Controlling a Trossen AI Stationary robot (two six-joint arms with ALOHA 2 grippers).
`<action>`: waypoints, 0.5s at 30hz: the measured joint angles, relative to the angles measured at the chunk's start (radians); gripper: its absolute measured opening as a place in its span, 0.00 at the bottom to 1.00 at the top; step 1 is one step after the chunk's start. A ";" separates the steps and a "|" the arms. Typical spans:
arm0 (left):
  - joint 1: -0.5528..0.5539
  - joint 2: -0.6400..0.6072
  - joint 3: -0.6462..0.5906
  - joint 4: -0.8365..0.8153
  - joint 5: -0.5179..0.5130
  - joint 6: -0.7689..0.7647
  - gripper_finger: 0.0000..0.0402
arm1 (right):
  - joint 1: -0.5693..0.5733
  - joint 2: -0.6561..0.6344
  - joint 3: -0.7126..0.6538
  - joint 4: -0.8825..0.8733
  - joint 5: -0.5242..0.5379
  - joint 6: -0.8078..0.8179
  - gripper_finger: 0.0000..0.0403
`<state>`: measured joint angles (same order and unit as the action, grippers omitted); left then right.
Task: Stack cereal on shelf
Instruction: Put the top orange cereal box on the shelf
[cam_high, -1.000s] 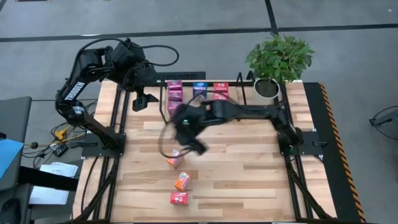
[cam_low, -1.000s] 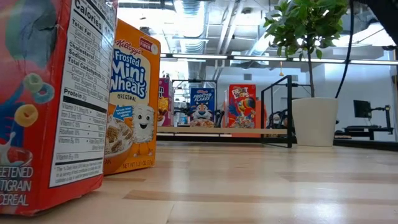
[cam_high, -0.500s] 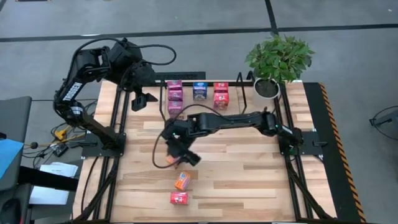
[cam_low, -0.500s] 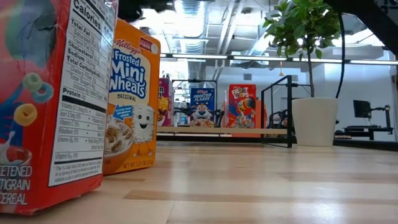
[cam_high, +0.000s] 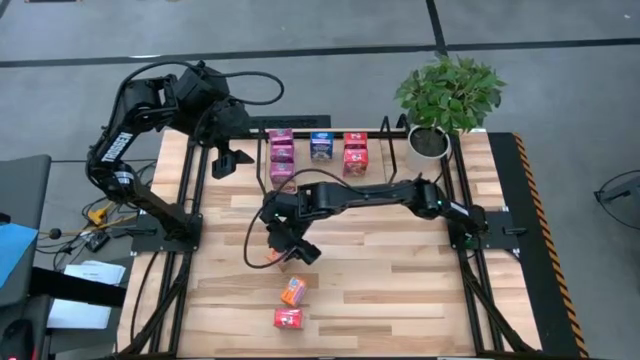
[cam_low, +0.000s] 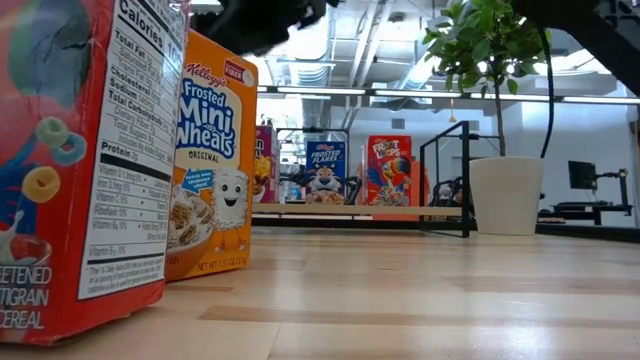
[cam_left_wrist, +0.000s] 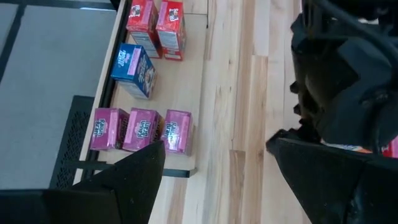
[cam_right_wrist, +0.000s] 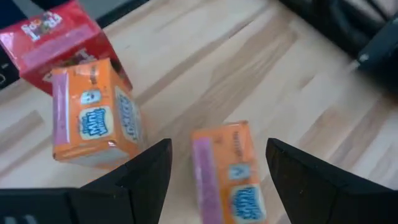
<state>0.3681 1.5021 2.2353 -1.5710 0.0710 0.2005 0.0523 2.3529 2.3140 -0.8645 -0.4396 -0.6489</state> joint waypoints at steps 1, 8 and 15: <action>0.000 0.000 0.000 0.000 -0.001 0.000 0.74 | -0.004 0.008 0.000 0.011 0.000 -0.005 0.71; 0.000 0.000 0.000 0.000 -0.004 0.016 0.74 | -0.015 0.064 0.000 0.009 0.011 0.008 0.71; 0.000 0.000 0.000 0.000 -0.006 0.025 0.74 | -0.021 0.081 -0.003 -0.026 0.027 0.013 0.71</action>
<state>0.3682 1.5024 2.2353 -1.5711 0.0654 0.2253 0.0311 2.4338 2.3111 -0.8900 -0.4125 -0.6360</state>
